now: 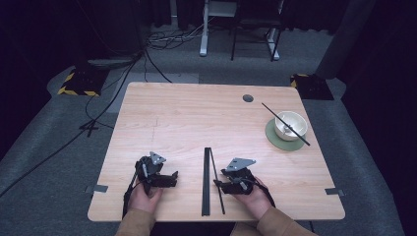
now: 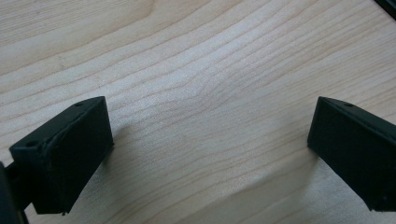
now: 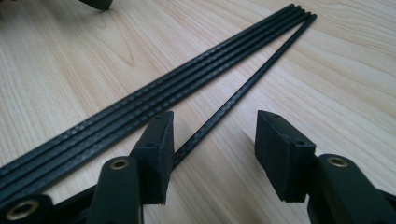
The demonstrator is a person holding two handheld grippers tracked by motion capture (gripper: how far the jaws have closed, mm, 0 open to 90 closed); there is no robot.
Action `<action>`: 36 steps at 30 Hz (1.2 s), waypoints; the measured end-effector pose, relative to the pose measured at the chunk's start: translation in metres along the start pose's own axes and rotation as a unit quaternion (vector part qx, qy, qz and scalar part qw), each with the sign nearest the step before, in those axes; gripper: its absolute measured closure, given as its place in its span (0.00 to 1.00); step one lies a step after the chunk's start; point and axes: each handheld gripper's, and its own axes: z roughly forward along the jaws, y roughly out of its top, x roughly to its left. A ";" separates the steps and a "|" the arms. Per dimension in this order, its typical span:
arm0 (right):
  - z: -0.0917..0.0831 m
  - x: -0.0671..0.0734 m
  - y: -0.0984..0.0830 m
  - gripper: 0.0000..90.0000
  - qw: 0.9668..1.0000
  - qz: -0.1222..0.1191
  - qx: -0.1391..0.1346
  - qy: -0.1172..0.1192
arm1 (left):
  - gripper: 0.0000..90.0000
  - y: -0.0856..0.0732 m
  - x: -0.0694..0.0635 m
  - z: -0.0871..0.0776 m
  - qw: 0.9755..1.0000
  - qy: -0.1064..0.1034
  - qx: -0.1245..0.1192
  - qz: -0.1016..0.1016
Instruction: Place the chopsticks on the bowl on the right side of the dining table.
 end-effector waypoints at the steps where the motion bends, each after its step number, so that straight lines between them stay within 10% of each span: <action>1: -0.001 -0.001 -0.001 0.54 1.000 -0.001 0.001 -0.001 | 0.00 0.000 0.000 0.000 1.000 0.001 0.000 0.001; 18: -0.020 -0.028 -0.012 0.83 0.998 0.012 0.016 -0.064 | 0.00 0.000 0.000 0.000 1.000 0.002 -0.001 0.001; 36: -0.021 -0.037 -0.013 0.95 0.996 0.044 0.016 -0.073 | 0.00 0.000 0.000 0.000 1.000 0.002 -0.001 0.001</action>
